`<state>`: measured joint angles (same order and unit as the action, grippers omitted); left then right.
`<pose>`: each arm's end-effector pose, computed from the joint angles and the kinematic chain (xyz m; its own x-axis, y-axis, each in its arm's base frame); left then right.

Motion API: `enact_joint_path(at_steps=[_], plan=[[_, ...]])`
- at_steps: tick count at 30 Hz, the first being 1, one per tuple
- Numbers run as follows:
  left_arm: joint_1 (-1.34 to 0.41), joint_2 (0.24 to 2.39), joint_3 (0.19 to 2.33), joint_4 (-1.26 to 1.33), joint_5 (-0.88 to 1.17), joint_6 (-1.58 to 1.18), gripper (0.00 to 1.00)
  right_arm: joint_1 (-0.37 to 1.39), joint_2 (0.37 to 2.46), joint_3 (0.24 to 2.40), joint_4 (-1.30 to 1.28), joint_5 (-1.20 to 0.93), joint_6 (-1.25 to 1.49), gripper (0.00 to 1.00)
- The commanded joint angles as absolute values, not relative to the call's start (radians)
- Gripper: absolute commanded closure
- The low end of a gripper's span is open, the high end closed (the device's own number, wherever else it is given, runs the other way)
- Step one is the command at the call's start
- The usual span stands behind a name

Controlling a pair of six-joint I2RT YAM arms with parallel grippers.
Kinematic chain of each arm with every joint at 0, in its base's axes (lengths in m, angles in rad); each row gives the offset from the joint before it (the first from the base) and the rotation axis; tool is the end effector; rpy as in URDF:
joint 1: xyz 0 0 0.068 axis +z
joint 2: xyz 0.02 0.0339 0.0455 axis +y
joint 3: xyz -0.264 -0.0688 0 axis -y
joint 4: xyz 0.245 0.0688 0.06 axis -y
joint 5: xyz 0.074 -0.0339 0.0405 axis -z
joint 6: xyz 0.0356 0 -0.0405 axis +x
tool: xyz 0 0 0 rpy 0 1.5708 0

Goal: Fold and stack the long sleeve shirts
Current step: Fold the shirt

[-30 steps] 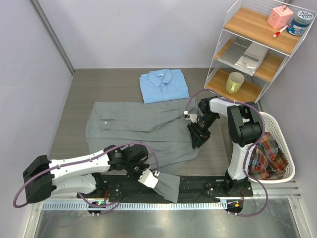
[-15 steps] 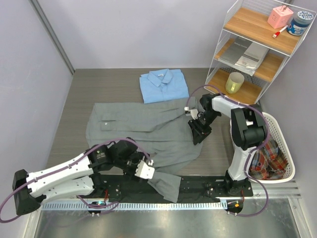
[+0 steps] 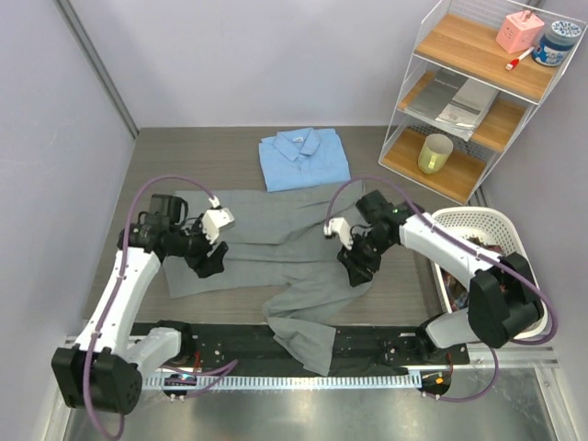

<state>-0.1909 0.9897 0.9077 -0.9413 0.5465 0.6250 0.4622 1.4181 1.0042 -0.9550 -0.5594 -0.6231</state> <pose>0.1718 -0.0520 0.2847 -0.4296 0.5921 -0.6818 0.8374 0.5438 -0.0553 0.2146 0.1280 0.2288 -0.4360 -0.7698 -0.4662 -0.8960 0.3226 0.3052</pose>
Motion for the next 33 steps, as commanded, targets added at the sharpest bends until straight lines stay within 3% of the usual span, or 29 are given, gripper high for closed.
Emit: enact_joint_path(at_steps=[1,8,23,25,28,29,30,33], plan=[[-0.006,1.081,0.943,-1.213,0.64,0.921,0.34,0.573,1.341,0.904,-0.786,-0.454,-0.701,0.51],[0.19,1.221,0.95,-1.381,0.588,1.166,0.4,0.652,1.339,0.824,-0.706,-0.399,-0.729,0.51],[0.308,1.262,0.87,-1.354,0.509,1.324,0.38,0.716,1.367,0.71,-0.595,-0.299,-0.764,0.48],[0.316,1.262,0.865,-1.359,0.502,1.36,0.39,0.721,1.374,0.704,-0.58,-0.282,-0.761,0.58],[0.316,1.233,0.835,-1.341,0.465,1.408,0.5,0.723,1.385,0.706,-0.572,-0.25,-0.747,0.75],[0.316,1.226,0.813,-1.33,0.453,1.42,0.51,0.721,1.384,0.706,-0.581,-0.244,-0.746,0.93],[0.316,1.209,0.801,-1.301,0.428,1.43,0.53,0.722,1.368,0.707,-0.584,-0.244,-0.738,0.98],[0.318,1.175,0.741,-1.234,0.403,1.476,0.55,0.723,1.321,0.701,-0.595,-0.25,-0.727,0.99]])
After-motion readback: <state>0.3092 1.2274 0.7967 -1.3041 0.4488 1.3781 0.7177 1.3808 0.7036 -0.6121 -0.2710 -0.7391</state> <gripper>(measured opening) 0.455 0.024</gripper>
